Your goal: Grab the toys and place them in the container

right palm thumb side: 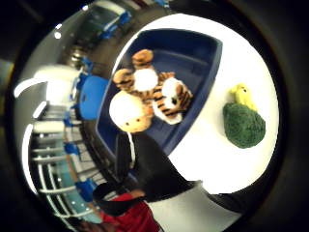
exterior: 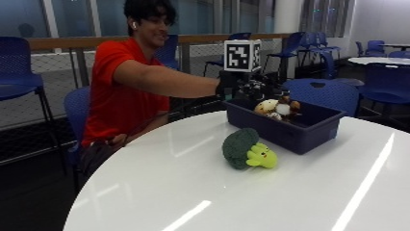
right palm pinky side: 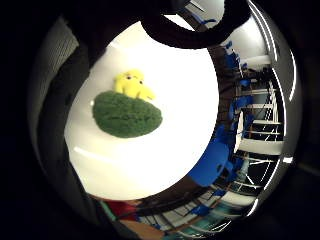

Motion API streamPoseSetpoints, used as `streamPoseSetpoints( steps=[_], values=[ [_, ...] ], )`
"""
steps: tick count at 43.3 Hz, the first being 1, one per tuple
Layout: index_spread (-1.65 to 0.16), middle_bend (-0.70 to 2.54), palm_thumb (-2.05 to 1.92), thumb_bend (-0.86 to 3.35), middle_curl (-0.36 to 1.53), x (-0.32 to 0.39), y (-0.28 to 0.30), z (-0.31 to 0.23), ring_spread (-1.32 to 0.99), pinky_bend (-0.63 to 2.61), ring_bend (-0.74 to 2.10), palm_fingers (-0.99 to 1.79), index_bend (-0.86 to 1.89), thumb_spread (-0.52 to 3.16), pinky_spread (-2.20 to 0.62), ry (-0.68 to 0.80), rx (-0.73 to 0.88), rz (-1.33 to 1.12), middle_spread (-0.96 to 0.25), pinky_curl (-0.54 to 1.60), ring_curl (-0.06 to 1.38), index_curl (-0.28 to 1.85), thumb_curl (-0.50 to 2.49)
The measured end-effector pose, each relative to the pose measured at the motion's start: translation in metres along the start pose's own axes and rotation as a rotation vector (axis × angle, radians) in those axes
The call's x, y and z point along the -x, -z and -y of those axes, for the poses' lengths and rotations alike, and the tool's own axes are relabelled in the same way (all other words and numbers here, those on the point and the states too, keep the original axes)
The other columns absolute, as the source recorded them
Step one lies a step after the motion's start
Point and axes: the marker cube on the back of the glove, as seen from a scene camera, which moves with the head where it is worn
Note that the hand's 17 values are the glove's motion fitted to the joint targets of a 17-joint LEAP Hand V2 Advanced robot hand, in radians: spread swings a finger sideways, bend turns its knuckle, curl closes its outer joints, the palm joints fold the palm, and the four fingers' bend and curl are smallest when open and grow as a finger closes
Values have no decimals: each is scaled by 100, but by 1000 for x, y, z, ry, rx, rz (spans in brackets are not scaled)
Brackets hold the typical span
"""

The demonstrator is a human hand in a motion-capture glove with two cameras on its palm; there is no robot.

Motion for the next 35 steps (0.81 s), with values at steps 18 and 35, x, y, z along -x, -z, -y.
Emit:
streamPoseSetpoints(
  steps=[18,35],
  values=[
    [-38,16,-10,-8,31,-51,-60,-4,-3,68,16,-16,13,102,9,-113,109,9,-10,34,17,29,22],
    [-38,14,-9,-7,29,-56,-105,3,-2,78,14,-16,13,102,10,-143,205,43,-10,37,16,26,21]
  ],
)
